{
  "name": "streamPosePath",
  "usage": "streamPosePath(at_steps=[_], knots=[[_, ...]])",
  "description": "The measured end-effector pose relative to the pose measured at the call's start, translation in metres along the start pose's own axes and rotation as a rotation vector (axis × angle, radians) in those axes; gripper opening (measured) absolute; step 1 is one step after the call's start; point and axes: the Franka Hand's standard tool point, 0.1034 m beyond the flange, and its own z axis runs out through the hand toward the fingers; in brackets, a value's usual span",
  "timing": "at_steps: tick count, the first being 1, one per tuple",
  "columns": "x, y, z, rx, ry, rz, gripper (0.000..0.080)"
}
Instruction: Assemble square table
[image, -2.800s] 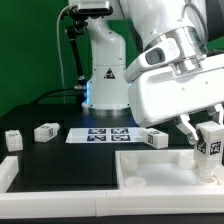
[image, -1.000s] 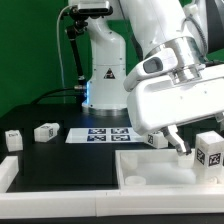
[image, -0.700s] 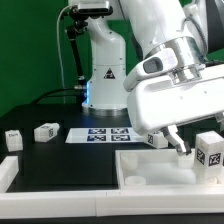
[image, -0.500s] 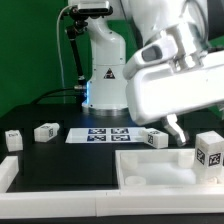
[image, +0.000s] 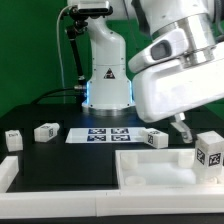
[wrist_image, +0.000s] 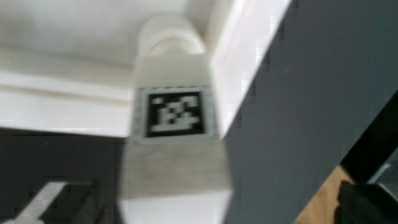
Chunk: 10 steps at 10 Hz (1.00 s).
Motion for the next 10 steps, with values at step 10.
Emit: streamPosePath(at_steps=[10], knots=[[0.004,0.006,-0.001,0.063,-0.422,0.003,0.0648]])
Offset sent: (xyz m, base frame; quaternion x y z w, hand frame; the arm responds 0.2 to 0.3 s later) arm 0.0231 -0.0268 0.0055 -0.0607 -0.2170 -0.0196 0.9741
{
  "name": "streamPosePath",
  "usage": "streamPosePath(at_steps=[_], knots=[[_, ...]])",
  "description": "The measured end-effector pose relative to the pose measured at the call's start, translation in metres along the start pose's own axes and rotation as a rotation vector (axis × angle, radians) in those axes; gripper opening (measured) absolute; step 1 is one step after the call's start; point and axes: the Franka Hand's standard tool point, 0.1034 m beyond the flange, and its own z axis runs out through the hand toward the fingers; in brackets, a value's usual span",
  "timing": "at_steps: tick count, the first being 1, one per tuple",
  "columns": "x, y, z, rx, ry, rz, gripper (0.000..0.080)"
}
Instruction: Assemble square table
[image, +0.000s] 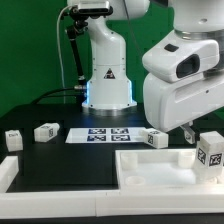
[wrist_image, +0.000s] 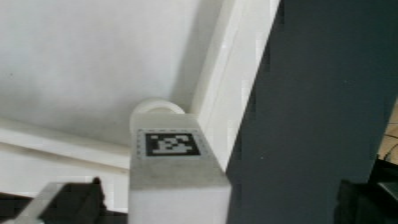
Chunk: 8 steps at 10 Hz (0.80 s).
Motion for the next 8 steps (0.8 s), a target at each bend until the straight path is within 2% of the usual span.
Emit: streamPosePath(at_steps=[1,2,3,4,5,8], knots=[[-0.001,0.004,0.003,-0.004,-0.003,0.015,0.0648],[0.005,0.004,0.003,-0.020,0.027,0.052,0.0648],[0.012,-0.003,0.004,-0.044,0.084,0.102,0.0648],[0.012,-0.007,0.010,-0.050,0.111,0.102,0.0648],[0.010,-0.003,0.014,-0.045,0.112,0.105,0.0648],[0.005,0.006,0.026,-0.058,0.132,0.055,0.0648]])
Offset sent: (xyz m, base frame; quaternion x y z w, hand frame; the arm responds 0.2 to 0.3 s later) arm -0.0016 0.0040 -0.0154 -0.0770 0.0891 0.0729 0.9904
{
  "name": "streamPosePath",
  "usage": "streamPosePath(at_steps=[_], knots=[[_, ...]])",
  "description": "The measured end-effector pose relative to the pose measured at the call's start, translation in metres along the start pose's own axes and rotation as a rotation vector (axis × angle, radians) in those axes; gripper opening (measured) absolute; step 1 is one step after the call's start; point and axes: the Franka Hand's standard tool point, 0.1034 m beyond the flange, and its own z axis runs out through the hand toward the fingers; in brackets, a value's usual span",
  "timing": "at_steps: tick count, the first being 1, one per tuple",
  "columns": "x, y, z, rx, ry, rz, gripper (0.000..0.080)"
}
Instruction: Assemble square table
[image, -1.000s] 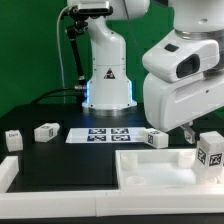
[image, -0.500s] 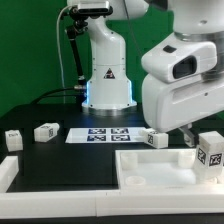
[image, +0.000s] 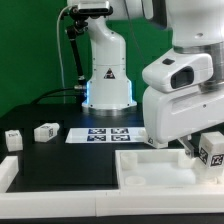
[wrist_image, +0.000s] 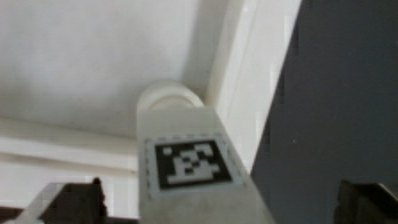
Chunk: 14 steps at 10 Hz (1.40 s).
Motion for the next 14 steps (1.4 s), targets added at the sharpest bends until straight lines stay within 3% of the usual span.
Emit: streamPosePath(at_steps=[2,3,4,5,6,9,10,12,14], knots=[[-0.001,0.000,0.000,-0.001,-0.001,-0.007,0.0648],[-0.001,0.000,0.000,-0.001,-0.001,0.004,0.0561],[-0.001,0.000,0.000,-0.001,-0.001,0.001,0.0424],[-0.001,0.003,0.000,-0.009,0.000,0.003,0.0424],[-0.002,0.007,0.000,-0.011,0.001,0.080,0.0305],[-0.001,0.008,0.001,-0.015,0.019,0.304,0.0301],[-0.002,0.008,0.001,-0.023,0.076,0.414,0.0301],[-0.017,-0.003,0.006,-0.024,0.113,0.688,0.0300],[-0.020,-0.018,0.014,-0.006,0.128,0.921,0.0300]])
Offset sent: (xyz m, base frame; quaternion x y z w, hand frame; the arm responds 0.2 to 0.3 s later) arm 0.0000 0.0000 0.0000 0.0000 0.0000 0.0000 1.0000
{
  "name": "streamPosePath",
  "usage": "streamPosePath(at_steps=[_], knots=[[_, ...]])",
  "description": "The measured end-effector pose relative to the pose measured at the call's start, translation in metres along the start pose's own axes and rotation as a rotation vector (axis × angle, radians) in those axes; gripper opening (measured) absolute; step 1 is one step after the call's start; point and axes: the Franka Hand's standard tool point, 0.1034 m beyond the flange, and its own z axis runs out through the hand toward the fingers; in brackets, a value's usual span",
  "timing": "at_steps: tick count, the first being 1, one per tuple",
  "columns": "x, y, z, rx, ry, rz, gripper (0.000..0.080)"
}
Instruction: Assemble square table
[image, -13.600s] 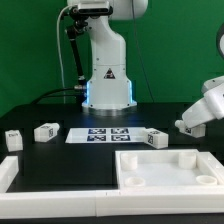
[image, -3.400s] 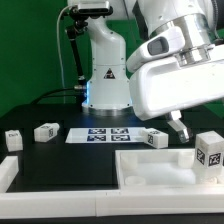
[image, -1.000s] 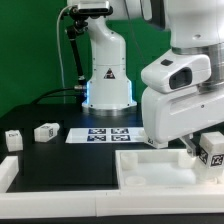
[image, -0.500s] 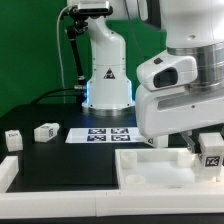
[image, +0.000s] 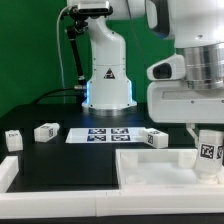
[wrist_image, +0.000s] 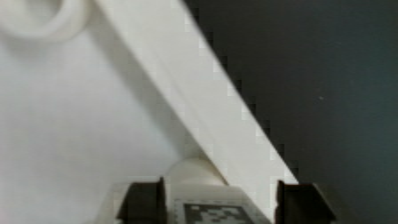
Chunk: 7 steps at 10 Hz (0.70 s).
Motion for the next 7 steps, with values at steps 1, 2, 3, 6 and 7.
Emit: streamPosePath(at_steps=[1,2,3,6,7], knots=[[0.0006,-0.0019,0.0004,0.020,0.001,0.093,0.0300],[0.0009,-0.0052,0.0009,0.044,0.005,0.218,0.0300],[0.0042,-0.0045,-0.0004,0.058,-0.001,0.274,0.0300],[0.0051,-0.0047,-0.0002,0.076,-0.012,0.276,0.0299],[0.0055,-0.0040,-0.0001,0.075,-0.011,0.235,0.0475]])
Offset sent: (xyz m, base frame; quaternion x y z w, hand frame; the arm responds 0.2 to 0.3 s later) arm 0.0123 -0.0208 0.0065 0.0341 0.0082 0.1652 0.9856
